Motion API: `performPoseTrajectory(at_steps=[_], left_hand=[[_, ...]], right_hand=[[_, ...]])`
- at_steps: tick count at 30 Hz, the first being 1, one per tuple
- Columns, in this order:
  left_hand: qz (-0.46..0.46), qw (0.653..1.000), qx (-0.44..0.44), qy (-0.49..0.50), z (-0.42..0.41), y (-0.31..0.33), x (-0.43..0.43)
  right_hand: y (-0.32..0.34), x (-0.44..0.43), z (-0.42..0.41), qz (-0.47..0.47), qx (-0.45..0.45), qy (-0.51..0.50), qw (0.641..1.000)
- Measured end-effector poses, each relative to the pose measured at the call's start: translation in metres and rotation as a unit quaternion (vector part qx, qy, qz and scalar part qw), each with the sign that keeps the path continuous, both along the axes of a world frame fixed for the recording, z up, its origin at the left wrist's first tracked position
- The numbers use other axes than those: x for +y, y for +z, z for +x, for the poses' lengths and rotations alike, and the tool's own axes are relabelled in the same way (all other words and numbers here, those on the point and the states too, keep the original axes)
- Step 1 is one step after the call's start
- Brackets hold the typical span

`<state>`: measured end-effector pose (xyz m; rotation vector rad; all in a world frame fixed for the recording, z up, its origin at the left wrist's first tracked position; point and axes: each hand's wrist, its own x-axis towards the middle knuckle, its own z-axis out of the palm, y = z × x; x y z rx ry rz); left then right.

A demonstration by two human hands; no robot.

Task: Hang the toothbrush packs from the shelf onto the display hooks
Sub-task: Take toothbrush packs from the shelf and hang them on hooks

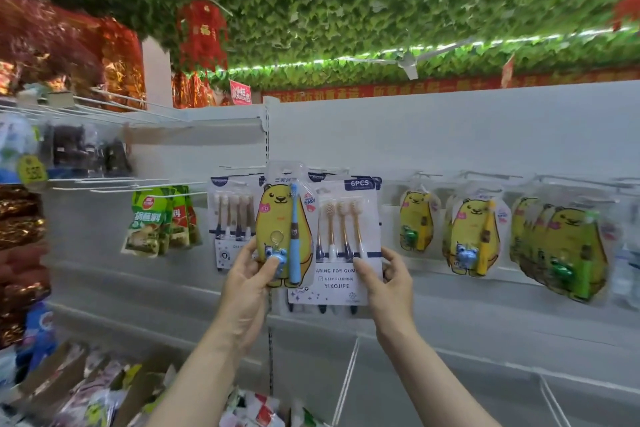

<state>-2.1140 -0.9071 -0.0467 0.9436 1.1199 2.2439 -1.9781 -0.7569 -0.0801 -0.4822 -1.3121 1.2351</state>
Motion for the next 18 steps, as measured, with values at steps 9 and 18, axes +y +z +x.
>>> performPoseTrajectory(at_steps=[9,18], left_hand=[[-0.013,0.999,0.008,-0.045,-0.03,0.003,0.014],[-0.011,0.998,-0.008,-0.066,-0.041,0.0,0.027]], right_hand=[[0.009,0.008,-0.024,-0.021,-0.001,-0.052,0.998],[0.005,0.019,-0.04,-0.036,0.005,-0.067,0.997]])
